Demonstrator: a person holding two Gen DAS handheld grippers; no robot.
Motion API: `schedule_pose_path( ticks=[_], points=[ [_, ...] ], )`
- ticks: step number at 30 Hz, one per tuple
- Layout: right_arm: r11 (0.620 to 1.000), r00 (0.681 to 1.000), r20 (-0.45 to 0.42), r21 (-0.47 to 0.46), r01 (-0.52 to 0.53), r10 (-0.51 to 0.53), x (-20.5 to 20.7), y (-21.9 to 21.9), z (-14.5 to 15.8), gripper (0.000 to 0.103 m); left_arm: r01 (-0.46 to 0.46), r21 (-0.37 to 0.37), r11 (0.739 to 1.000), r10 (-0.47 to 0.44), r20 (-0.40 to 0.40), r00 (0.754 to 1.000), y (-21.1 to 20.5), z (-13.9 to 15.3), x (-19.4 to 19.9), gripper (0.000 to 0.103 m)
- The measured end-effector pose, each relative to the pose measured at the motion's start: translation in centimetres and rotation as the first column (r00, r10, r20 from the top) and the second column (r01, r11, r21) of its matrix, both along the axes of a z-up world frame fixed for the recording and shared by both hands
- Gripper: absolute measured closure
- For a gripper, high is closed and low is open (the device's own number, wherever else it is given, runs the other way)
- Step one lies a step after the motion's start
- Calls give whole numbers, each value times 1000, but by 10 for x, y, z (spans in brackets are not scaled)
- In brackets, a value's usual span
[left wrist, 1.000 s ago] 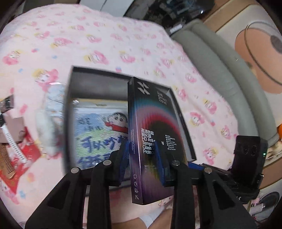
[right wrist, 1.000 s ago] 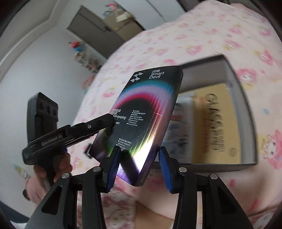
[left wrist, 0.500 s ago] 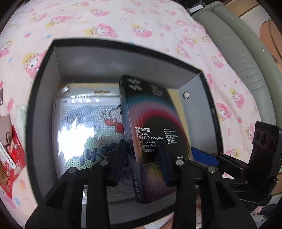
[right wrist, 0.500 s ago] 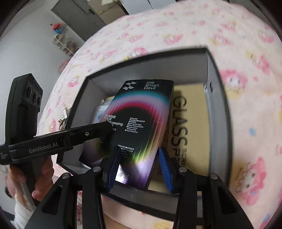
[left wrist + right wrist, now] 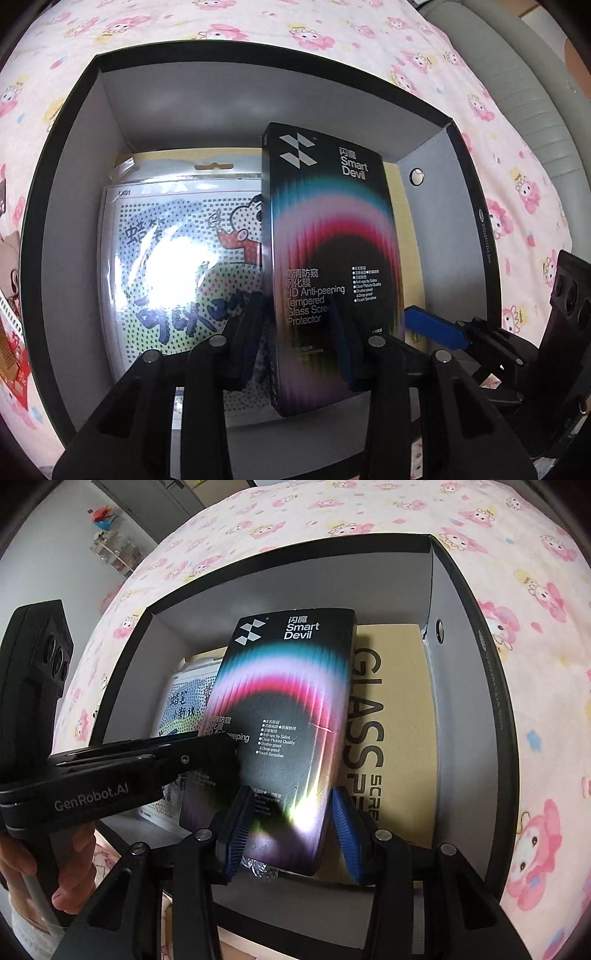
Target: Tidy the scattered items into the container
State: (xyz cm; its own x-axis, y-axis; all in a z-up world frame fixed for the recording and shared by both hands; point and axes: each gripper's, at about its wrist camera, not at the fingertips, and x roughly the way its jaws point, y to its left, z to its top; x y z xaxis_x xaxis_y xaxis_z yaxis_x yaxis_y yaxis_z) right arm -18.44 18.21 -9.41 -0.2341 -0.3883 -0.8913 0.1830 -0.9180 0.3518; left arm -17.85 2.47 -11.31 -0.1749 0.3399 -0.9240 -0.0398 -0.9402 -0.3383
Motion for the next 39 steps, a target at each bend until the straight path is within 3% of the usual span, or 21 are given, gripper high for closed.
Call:
schedule_pose_path(
  ticks=[3, 7, 9, 12, 16, 19, 23, 31, 35, 37, 39],
  points=[
    [1000, 999, -26, -9, 19, -19, 1, 2, 6, 63, 24, -9, 1000, -24, -24, 999, 0, 13, -5, 66],
    [998, 986, -160, 45, 49, -41, 6, 1, 25, 63, -79, 6, 997, 79, -75, 994, -20, 27, -4, 65],
    [997, 981, -185, 44, 62, -53, 3, 5, 29, 63, -127, -54, 990, 122, -92, 988, -26, 25, -1, 66],
    [997, 984, -167, 26, 70, -64, -2, 5, 27, 63, -132, -117, 984, 122, -87, 989, -24, 16, 6, 66],
    [995, 982, -185, 84, 58, -42, 0, 3, 27, 63, -99, -109, 989, 98, -15, 995, -15, -3, 7, 67],
    [991, 982, -186, 117, 58, -35, -1, -2, 25, 63, -63, -153, 986, 57, -40, 998, -2, -3, 9, 67],
    [991, 986, -164, 130, 36, -15, -13, -8, 24, 63, -84, -66, 994, 81, -45, 996, -9, 3, 12, 67],
    [984, 985, -149, 169, -61, 86, -26, -36, 20, 63, -107, -63, 992, 105, -39, 994, -22, 8, 7, 67],
    [983, 992, -95, 174, -59, 77, -28, -34, 4, 63, -116, -57, 992, 115, -25, 993, -22, 1, 8, 67],
    [988, 996, -77, 152, -39, 52, -29, -26, 2, 63, -102, -65, 993, 100, -32, 994, -12, 2, -12, 67],
    [988, 998, -66, 152, 0, 10, -30, -17, 2, 63, -90, -32, 995, 90, -21, 996, -6, 3, -13, 68]
  ],
)
